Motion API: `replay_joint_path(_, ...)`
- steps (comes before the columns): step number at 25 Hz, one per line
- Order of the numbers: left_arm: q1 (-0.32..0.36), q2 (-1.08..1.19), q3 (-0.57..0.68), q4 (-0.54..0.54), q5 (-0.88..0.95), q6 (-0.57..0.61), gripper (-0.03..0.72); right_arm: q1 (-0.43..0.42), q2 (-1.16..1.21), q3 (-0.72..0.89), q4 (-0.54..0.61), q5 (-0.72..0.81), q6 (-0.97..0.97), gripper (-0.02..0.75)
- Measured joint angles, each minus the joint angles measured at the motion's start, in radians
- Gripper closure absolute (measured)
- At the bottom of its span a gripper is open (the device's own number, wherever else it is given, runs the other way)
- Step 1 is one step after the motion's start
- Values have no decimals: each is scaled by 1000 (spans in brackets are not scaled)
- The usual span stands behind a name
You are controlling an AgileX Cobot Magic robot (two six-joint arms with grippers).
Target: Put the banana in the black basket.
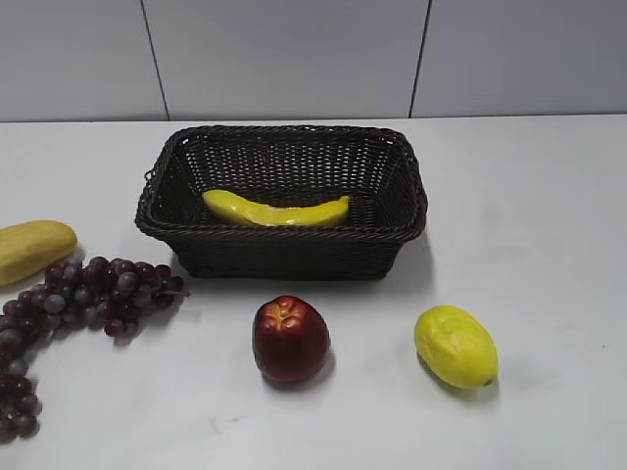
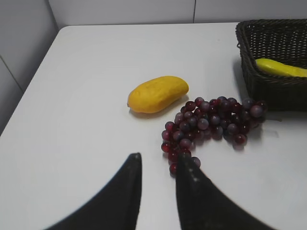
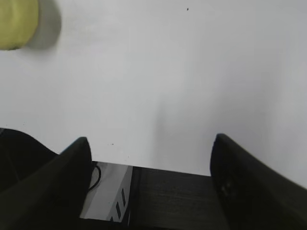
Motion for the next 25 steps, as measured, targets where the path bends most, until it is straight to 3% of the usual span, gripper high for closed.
replay_joint_path(4, 0, 0, 0, 0, 0, 0, 449, 0, -128, 67, 0, -4, 0, 154)
replay_joint_path(25, 0, 0, 0, 0, 0, 0, 449, 0, -843, 102, 4, 78, -17, 165)
